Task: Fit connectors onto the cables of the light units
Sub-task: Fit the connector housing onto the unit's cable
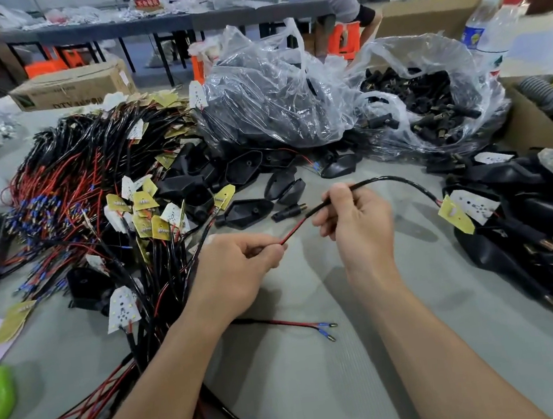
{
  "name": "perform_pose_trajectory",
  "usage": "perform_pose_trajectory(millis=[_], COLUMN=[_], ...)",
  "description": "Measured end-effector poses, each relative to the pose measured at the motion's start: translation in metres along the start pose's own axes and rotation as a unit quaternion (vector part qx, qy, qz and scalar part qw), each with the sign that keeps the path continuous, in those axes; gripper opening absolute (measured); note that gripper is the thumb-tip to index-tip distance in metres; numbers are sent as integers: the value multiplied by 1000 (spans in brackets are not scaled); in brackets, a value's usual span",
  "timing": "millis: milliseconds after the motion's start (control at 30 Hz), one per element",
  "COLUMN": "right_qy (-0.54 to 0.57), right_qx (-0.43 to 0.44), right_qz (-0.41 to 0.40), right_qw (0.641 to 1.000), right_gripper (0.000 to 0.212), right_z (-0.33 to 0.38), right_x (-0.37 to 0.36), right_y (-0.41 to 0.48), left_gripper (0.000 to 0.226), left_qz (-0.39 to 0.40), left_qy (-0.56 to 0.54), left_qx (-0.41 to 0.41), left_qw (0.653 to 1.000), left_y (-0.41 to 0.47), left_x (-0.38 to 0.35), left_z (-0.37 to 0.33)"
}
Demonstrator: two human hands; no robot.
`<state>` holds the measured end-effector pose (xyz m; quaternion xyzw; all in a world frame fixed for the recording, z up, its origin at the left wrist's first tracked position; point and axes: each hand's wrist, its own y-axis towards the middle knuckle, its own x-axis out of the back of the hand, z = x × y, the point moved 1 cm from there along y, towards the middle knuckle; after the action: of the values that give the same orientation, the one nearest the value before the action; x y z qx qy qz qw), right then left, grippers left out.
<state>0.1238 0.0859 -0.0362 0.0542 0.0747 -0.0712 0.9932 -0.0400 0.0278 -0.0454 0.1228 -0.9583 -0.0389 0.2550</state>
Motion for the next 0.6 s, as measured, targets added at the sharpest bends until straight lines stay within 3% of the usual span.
perform_pose_trajectory(millis=[67,200,333,400,467,600], right_qy=[-1,34,55,45,21,-10], right_qx=[-4,-59,-57,-45,-34,-37], right_qz=[26,161,137,121,123,153], right_qw=[1000,985,987,991,992,987], right_gripper=[19,20,20,20,19,12], right_z=[1,1,4,3,1,-1], right_x=[0,-2,3,8,11,8], right_y=[-1,-2,6,9,11,8], left_gripper=[23,19,23,25,9,40], left_qz=[-9,-12,-29,-64,-62,-21], left_qy=[8,15,11,82,196,331], left_qx=[-7,-6,15,19,25,-16], left_qw=[1000,1000,999,994,978,943], left_y=[0,1,-1,4,12,46], left_x=[-1,0,3,14,25,27], left_z=[1,5,-1,-6,-13,-23])
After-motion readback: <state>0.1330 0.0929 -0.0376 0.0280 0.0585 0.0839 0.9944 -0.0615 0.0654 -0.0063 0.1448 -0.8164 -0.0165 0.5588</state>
